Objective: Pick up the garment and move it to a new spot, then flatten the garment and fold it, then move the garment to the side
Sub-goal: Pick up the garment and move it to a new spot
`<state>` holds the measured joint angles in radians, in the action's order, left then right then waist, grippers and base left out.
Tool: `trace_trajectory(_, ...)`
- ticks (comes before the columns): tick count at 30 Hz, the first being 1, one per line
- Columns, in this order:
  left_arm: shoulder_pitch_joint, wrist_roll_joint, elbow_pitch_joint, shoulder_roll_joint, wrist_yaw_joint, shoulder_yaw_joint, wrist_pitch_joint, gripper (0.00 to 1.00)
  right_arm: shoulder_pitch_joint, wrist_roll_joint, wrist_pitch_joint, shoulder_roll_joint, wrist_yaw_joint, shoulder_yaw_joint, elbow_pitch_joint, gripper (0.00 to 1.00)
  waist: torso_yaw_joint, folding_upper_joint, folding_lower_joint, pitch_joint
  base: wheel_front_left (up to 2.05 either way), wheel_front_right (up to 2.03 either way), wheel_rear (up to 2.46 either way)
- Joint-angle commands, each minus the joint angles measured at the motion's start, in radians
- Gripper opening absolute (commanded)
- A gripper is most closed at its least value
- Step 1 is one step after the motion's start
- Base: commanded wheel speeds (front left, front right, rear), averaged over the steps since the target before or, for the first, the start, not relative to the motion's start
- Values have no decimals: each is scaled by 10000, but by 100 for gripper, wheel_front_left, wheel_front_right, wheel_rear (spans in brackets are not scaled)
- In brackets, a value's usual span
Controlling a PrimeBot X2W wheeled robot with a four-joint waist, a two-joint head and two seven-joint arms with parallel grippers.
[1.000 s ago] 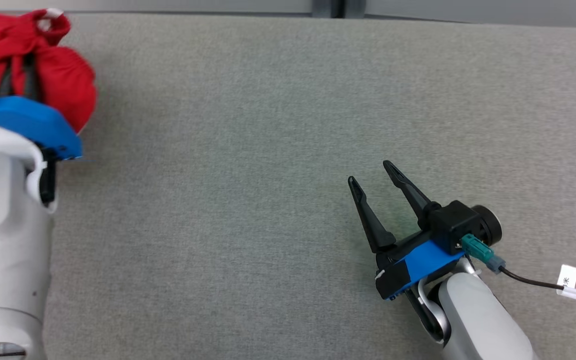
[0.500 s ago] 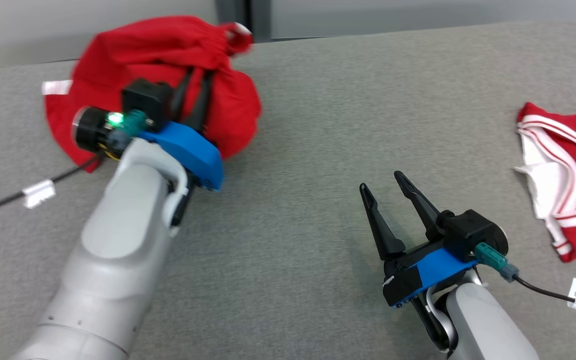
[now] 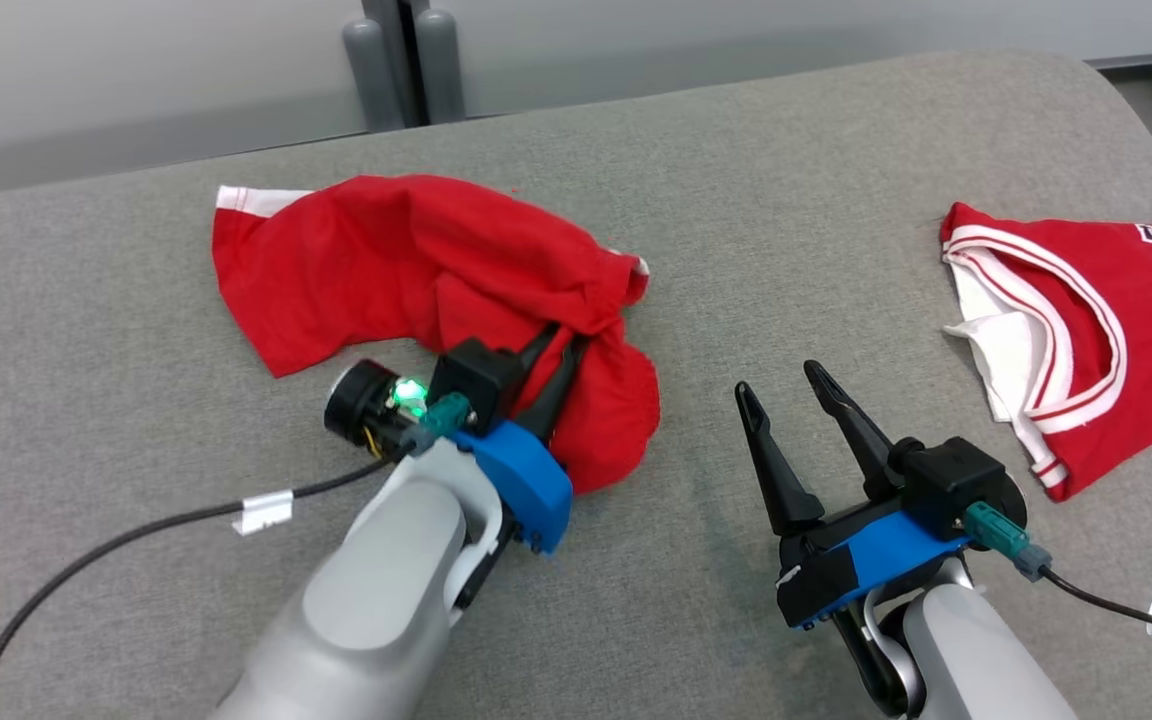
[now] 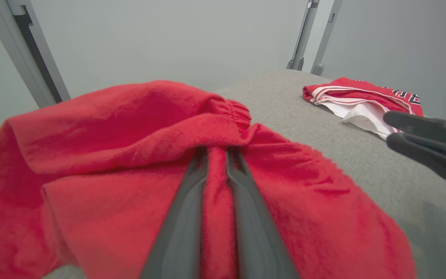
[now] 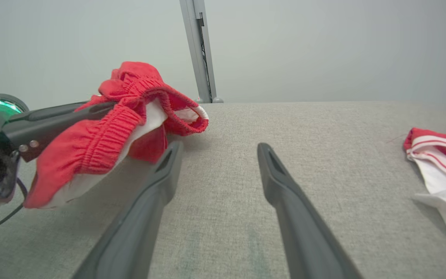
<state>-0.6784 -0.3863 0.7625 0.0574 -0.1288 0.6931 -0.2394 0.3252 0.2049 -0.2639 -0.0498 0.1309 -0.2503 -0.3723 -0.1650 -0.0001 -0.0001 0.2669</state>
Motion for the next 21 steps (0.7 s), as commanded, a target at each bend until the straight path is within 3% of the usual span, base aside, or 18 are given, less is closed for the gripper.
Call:
trace_trajectory(1, 178, 56, 85, 34, 136, 13, -87, 100, -40, 12, -4, -19, -4, -4, 21, 100, 91, 1, 1, -39, 0, 0, 0)
trace_trajectory(8, 918, 236, -128, 450, 892, -388, -261, 100, -129, -41, -2, -19, -4, -9, -94, 100, 475, 1, 1, -304, 0, 0, 0)
trace_trajectory(16, 2715, 358, -1795, 1347, 1888, -2277, -265, 100, -391, -140, -2, -25, -4, 29, -350, 100, 941, 1, 1, -927, 0, 0, 0)
trace_trajectory(21, 4635, 575, -2928, 1398, 2404, -3998, -267, 100, -763, -180, -3, -21, -4, 141, -585, 100, 1177, 1, 1, -1579, 0, 0, 0)
